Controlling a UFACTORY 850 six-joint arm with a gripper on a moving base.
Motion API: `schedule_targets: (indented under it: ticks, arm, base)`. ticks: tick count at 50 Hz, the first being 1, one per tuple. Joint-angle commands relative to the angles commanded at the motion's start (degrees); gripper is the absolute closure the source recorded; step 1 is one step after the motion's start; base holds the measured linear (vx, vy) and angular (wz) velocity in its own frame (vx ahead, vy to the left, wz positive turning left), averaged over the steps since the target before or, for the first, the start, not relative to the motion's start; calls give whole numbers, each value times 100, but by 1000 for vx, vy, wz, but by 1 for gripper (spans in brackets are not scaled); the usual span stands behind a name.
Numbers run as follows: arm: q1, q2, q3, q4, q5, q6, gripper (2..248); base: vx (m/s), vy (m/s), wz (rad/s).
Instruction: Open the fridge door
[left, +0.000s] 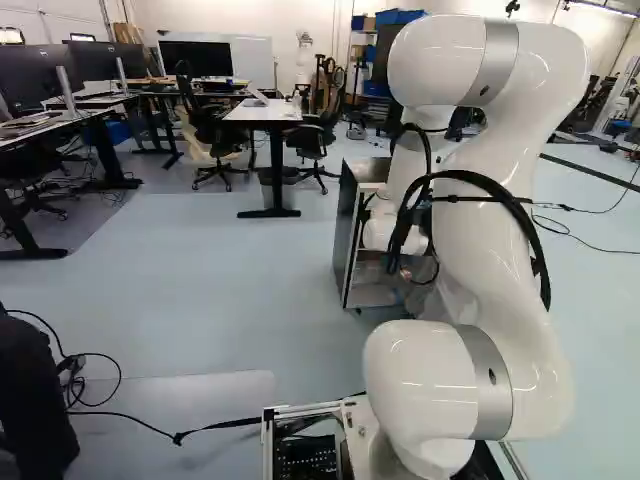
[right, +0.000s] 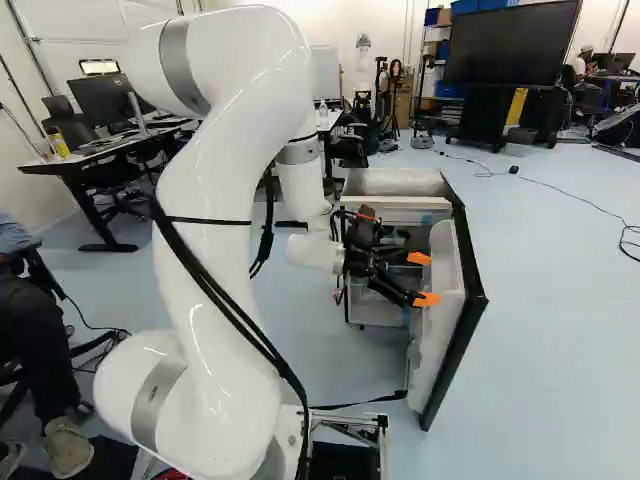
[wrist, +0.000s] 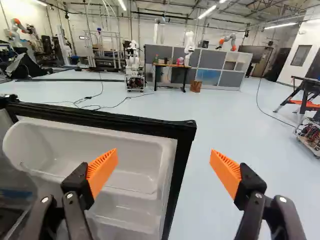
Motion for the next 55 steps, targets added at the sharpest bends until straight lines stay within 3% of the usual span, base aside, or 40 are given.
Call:
schedule_targets:
  ticks: [30, 55]
  arm:
    - [15, 36, 31, -56, -19, 5, 3]
    - [71, 261, 176, -461, -169, 43, 3]
  base:
    - [0, 0, 0]
    - [0, 0, 0]
